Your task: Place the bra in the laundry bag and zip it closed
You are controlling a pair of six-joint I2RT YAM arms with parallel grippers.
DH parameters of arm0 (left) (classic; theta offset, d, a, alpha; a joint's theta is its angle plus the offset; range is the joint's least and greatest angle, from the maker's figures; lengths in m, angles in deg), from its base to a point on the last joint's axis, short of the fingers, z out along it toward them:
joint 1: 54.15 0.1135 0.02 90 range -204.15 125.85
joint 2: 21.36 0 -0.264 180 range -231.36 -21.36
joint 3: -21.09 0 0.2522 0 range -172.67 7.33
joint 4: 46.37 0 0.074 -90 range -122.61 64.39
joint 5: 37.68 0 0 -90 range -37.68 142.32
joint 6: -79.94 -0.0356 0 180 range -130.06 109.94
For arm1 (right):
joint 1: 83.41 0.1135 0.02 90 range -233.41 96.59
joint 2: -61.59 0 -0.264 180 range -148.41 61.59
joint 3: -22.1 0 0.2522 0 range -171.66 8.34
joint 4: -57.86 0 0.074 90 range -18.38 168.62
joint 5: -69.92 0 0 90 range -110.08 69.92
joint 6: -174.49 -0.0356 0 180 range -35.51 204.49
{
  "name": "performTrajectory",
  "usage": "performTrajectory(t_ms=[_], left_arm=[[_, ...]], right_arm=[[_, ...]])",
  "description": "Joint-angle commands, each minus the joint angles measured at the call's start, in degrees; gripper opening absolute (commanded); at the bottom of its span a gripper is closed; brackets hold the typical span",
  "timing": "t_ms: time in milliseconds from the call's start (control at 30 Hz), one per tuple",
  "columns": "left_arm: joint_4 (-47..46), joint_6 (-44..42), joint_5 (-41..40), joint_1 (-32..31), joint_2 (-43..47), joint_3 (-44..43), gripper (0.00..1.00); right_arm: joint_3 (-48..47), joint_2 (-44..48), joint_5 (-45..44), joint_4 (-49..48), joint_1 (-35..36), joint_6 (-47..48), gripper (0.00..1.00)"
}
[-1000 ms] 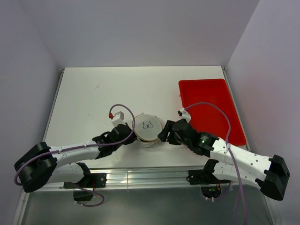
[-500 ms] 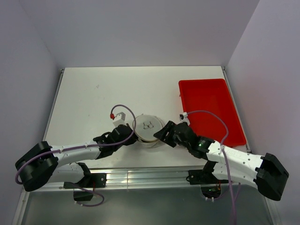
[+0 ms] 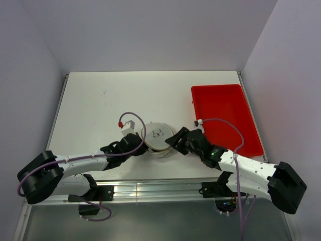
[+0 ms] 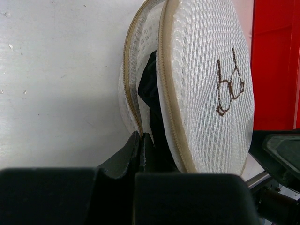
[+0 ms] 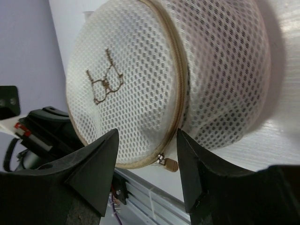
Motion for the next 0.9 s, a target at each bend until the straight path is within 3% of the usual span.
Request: performTrajectory(t_ms=[0, 267, 433, 867], left_arm=[[-1.13, 0.08, 0.58, -0.32, 0.43, -0.63, 0.00], [-0.43, -0.27, 0.40, -0.32, 1.13, -0.54, 0.00], [0.01, -0.27, 0.32, -0.32, 1.22, -0.72, 0.00], [2.73, -2.03, -1.18, -0.23, 2.36, -1.77, 0.00]], right_arm=[[1.80, -1.32, 0.68, -4.42, -0.58, -0.87, 0.60], [3.21, -1.84, -0.11, -5.74, -0.93, -1.40, 0.57], [3.22, -2.02, 0.51, -7.41, -1.54, -1.66, 0.51], [1.64, 4.66, 1.56, -1.53, -1.54, -0.17, 0.52]])
